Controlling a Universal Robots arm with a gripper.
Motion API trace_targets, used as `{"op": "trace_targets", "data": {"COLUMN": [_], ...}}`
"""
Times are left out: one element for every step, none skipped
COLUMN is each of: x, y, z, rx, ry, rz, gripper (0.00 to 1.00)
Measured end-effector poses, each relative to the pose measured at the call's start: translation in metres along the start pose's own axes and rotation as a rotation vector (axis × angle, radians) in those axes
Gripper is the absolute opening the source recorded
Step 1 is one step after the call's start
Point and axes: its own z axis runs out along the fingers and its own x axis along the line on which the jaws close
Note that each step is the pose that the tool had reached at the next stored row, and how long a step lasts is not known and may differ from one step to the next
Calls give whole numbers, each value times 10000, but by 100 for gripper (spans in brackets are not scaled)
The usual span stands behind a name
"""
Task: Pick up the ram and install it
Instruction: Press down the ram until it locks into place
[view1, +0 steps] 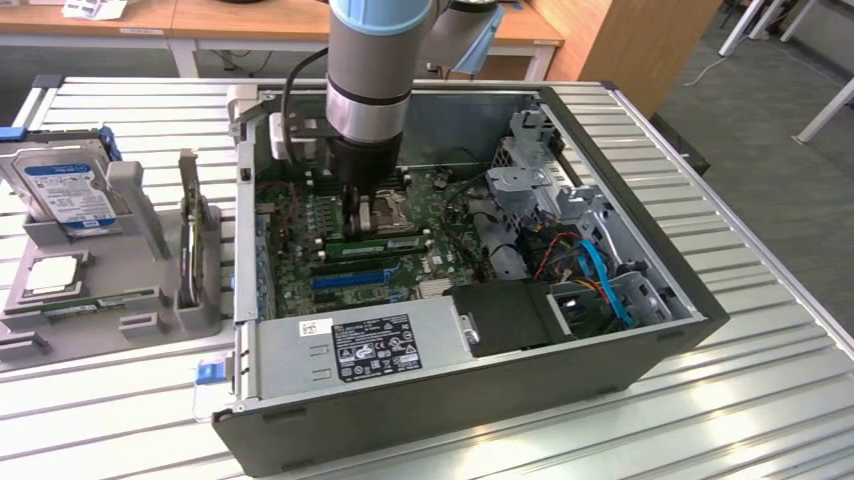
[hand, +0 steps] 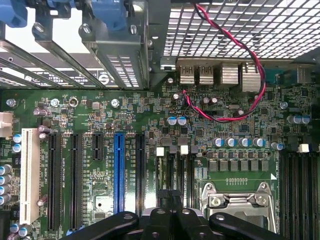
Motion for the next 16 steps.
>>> {"op": "trace_targets", "data": {"x": [0, 0, 1, 1, 1, 1, 1, 1, 1, 1, 1, 1, 1, 1, 1, 1], "y": [0, 0, 0, 0, 0, 0, 0, 0, -1, -1, -1, -1, -1, -1, -1, -1], "z": [4, 9, 11, 11, 11, 11, 11, 12, 16, 19, 19, 19, 19, 19, 19, 19], "rx": [1, 0, -1, -1, -1, -1, 0, 0, 0, 1, 1, 1, 1, 1, 1, 0], "ry": [-3, -2, -2, -2, -1, -1, -2, -3, -4, -8, -8, -7, -6, -6, -6, -6], "rz": [0, 0, 0, 0, 0, 0, 0, 0, -1, 0, 0, -1, 0, 0, 0, 0], "gripper": [10, 10, 10, 10, 10, 10, 10, 10, 10, 10, 10, 10, 10, 10, 10, 10]}}
